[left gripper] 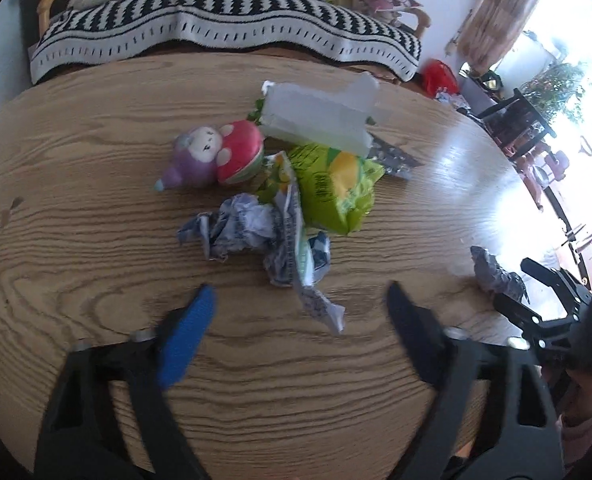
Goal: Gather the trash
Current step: 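Grasp the white-green wrapper strip with the left tool while the right tool grasps the blue crumpled wrapper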
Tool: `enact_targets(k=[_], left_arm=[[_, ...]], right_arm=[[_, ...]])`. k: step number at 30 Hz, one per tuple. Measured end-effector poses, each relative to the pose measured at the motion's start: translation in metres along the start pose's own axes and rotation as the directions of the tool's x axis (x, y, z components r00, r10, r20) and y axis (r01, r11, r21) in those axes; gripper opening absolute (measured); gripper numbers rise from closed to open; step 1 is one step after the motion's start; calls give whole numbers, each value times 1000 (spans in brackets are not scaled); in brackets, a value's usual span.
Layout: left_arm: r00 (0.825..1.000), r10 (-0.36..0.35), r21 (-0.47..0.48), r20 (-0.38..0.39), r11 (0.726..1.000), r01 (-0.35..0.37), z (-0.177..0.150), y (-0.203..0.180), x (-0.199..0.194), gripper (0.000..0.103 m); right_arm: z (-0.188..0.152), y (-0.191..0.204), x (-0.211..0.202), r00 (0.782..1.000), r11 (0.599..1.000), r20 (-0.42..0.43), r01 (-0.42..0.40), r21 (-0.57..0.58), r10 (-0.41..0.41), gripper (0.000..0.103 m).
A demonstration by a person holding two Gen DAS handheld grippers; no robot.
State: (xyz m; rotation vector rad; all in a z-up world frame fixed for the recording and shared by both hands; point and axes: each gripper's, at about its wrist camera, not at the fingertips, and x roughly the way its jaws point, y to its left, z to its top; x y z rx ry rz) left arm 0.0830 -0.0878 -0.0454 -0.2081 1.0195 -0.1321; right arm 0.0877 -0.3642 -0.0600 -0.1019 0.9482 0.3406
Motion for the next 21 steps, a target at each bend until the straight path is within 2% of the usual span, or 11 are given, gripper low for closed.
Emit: enact_targets(k=[2,4,5,6,7,8,9,12,21], left_arm=[[1000,-1,12,5,1000,1,-2,-4,-1,70],[1000,3,27,8,1000,-3,-5,-8,0,60],[1000,11,40,5,999,-12,-6,-10,2,53],[1000,20,53,6,998,-20,-7,-12,3,48],[1000,26,60,6,998,-27,-7,-13,5,45],[1000,23,63,-4,998,-23,-8,-13,8,37],[1000,16,58,-13,998,-15,-8,-12,11,26],[999,-8,38,-33,999,9,-9,-9,15,8],[1000,-13,47,14,999,13,-16,-10,-7,7]], right_arm=[[4,0,2,1000,1000,9,-14,1,14,96],[6,-1,3,1000,1000,14,-26,0,26,92],[7,-1,3,999,999,15,-37,1,37,81],[7,-2,5,998,998,12,-56,5,55,61],[7,-1,6,998,998,4,-62,7,62,51],[6,0,9,998,998,-13,-68,9,68,37],[5,1,10,997,997,-22,-77,9,77,29],[0,5,7,996,996,-20,-85,11,85,26],[-5,2,-11,995,993,9,-100,64,100,18]])
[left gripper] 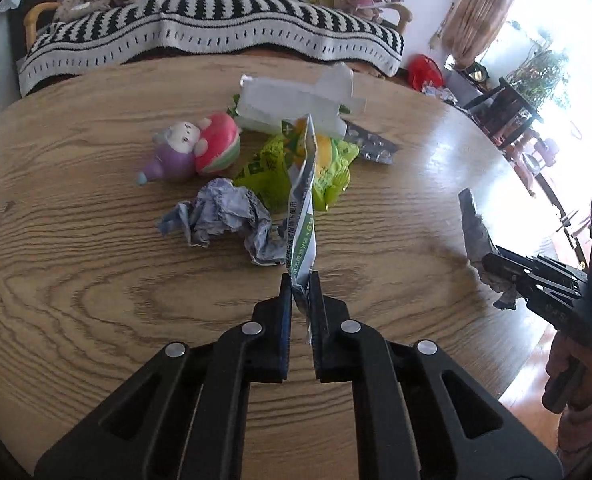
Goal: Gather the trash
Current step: 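Grasp the white-green wrapper strip with the left tool while the right tool grasps the blue crumpled wrapper, then carry both wrappers over the bin and open both tools to drop them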
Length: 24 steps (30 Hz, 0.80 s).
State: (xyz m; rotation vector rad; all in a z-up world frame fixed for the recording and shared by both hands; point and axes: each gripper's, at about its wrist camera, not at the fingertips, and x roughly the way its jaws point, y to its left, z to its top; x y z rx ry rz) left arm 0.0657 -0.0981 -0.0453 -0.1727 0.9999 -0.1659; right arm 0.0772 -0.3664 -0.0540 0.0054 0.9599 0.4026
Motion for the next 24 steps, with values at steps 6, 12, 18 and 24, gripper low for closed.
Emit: enact_targets(k=[6,12,18,24], left_arm=[[1000,10,-12,25,1000,-10,-2,-3,-18,7],[999,27,-6,37,1000,-27,-6,-8,-29,7],[999,37,-1,39,999,-37,-7,-10,-38,7],[998,-59,61,25,996,57,-15,-41,-58,7]], right_arm=[[2,2,-13,1000,1000,15,1,6,-1,18],[-1,3,-23,1000,1000,20,4,12,-4,17],[-4,2,-33,999,1000,31,16,17,-16,17],[-18,-14,-84,990,992,141,-30,121,12,17]])
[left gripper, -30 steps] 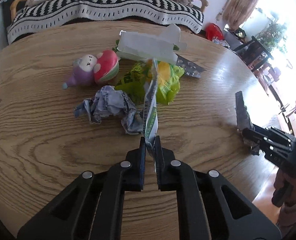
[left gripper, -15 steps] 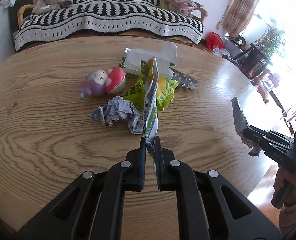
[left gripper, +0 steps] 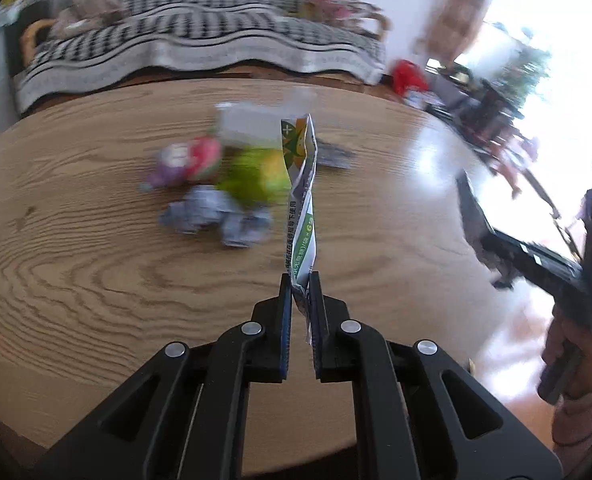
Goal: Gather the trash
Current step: 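Carry both wrappers over the bin and open both tools to drop them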
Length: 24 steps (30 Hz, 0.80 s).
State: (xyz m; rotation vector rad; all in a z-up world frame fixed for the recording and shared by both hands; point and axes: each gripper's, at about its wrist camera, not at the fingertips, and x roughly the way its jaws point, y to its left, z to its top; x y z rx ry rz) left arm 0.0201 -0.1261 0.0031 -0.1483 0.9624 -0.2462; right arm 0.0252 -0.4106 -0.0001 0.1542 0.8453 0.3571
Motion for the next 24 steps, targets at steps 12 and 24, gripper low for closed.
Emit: enact_targets(k=[12,24], left_arm=[[944,-267,233,-193,922,309,-65,-161,10,7],[836,-164,263,-523,902,341,-156,-225,122,7]], right_arm=[[-88,-67,-141,982,974,97,140,178,-159,17],[-209,-114,-79,972,905,-208,185,382,-111,17]])
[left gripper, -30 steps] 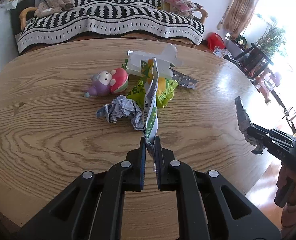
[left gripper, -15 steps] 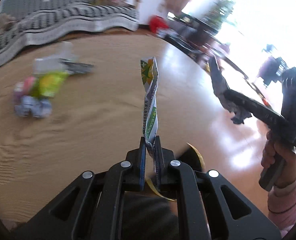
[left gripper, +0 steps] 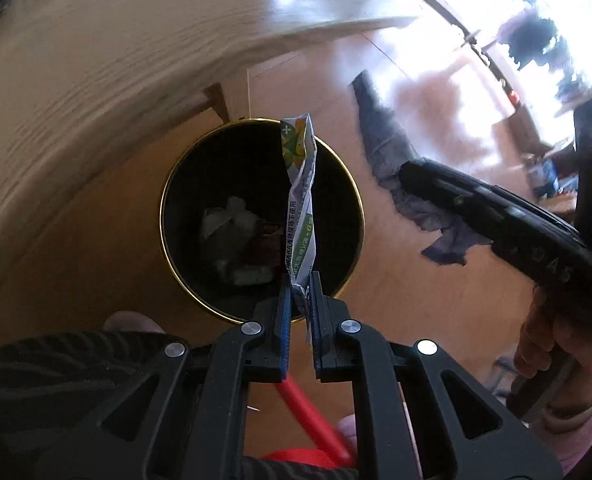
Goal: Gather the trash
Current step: 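Carry both wrappers over the bin and open both tools to drop them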
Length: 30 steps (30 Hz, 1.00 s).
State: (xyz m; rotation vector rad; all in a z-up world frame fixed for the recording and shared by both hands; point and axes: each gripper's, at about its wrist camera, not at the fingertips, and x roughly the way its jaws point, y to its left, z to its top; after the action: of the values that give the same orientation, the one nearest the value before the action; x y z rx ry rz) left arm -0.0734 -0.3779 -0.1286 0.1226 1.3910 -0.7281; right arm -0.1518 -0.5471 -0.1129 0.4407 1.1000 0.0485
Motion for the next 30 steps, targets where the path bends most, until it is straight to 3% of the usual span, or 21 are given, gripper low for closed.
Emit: enact_targets(k=[3,18,21,22,23,24,25,26,30], left_arm=[[999,34,48,25,998,-35,0,-8,0,7],[1000,-7,9,10,1000,7,5,-5,6,7],[1000,13,10,22,1000,-13,4,-4,6,8],[1000,20,5,19,1000,-20,3,-3,7,21],[1000,13,-8,15,1000,-13,3,-2,7,60],[1000,10,-23,19,1000,-10,3,0,6,97],[999,-2,-40,49,999,4,3,3,1,97],[998,-13,-45,68,999,16,3,4,-3,97],[991,-41,-46,131,998,48,-1,5,-19,97]], right_arm=[[2,-5,5,1000,1000,-14,1,10,-1,17],[15,-17,20,999,998,-31,-28,55,29,17],[19,-23,19,999,995,-35,-34,89,37,17],[20,-27,18,998,992,-39,-45,117,50,19],[20,-30,17,998,989,-39,-47,143,53,37],[21,-34,15,998,986,-33,-41,162,47,74],[22,-35,13,999,984,-23,-39,172,44,89],[23,-36,11,999,983,-12,-44,180,47,95],[27,-43,-2,997,970,53,-63,233,52,96]])
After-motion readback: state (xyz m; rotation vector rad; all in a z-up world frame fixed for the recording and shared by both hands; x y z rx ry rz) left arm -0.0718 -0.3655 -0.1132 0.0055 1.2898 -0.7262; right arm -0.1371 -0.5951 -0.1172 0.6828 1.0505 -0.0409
